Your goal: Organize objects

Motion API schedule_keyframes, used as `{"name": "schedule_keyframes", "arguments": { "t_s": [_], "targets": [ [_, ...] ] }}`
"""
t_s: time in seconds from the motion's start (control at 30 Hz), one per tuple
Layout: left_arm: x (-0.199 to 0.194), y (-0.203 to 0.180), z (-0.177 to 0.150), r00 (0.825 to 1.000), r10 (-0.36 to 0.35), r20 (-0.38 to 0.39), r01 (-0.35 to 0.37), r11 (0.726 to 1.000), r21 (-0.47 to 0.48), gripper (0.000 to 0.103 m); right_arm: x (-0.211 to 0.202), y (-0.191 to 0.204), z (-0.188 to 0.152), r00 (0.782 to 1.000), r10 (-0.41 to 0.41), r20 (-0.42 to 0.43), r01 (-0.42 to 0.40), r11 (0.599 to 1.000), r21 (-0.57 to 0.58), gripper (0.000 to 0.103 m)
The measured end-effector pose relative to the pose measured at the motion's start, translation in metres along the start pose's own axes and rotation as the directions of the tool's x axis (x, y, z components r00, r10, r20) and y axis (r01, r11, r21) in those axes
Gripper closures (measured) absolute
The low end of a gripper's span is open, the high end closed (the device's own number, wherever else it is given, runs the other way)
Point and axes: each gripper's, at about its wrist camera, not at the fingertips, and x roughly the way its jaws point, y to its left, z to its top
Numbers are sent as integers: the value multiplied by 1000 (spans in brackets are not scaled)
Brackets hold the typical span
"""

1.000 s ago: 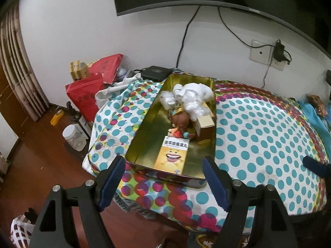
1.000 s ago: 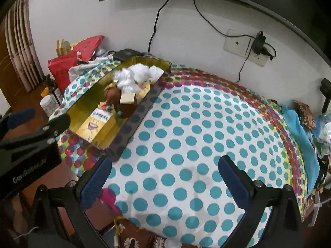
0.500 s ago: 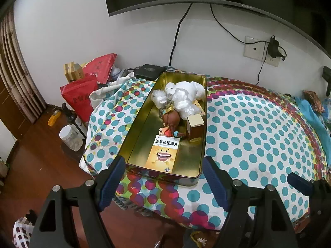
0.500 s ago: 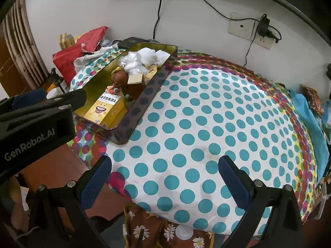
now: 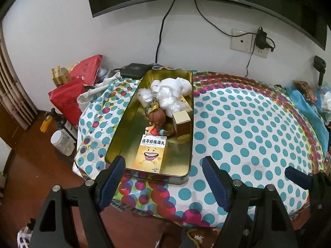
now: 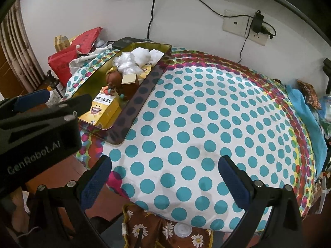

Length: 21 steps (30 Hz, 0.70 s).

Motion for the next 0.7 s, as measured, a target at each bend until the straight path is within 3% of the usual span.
{"name": "schedule_keyframes", "arguments": {
  "t_s": [0.7],
  "targets": [
    [13,10,2,999,-8,-34,8,1000,1,24,-13,10,9,999,-36,0,36,999,-23,1]
  ]
}}
